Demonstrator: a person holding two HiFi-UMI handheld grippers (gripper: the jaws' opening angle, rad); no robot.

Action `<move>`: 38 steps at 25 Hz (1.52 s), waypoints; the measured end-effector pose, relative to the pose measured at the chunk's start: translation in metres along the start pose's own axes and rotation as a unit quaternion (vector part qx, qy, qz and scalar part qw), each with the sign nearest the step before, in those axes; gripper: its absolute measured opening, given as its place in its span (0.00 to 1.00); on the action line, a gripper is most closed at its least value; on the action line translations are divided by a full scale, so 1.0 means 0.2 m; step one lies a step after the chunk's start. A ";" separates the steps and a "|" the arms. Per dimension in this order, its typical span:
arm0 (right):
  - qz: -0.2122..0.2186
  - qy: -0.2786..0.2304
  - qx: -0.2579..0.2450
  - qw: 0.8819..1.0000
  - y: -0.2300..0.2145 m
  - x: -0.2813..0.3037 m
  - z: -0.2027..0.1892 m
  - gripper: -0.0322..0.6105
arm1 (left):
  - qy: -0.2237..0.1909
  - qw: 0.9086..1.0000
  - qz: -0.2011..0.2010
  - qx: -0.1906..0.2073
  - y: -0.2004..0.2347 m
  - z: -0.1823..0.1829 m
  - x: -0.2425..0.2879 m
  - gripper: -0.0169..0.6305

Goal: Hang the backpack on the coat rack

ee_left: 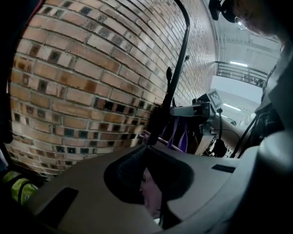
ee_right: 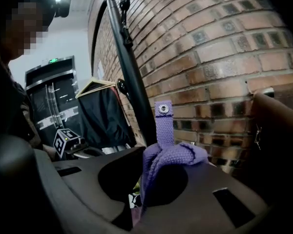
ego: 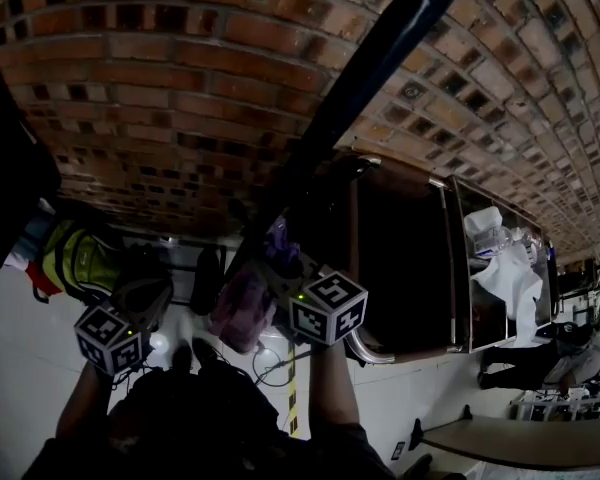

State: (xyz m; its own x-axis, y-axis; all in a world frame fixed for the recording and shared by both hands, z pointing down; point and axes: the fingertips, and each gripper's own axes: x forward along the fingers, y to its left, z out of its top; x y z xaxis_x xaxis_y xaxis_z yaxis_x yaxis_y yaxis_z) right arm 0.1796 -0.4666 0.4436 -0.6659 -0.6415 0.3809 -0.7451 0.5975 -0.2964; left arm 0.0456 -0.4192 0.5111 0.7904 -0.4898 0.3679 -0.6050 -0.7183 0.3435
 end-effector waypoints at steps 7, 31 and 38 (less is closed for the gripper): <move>0.032 0.089 -0.060 0.994 0.04 0.14 -0.16 0.05 | 0.001 1.000 0.007 -0.011 0.06 -0.02 -0.02 0.06; -0.076 -0.048 0.049 0.995 -0.07 0.23 -0.45 0.07 | -0.007 1.000 -0.003 -0.008 -0.04 -0.13 -0.20 0.06; -0.129 -0.068 0.037 0.989 -0.05 0.16 -0.51 0.19 | -0.019 1.000 -0.012 -0.001 -0.11 -0.16 -0.27 0.06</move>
State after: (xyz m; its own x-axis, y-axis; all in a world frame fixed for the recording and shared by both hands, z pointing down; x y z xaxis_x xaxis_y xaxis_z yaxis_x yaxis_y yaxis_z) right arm 0.1704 -0.4437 0.5490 -0.4482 -0.8301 0.3316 -0.8882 0.3717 -0.2701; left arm 0.0124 -0.3616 0.5112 0.8074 -0.4913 0.3269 -0.5866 -0.7285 0.3538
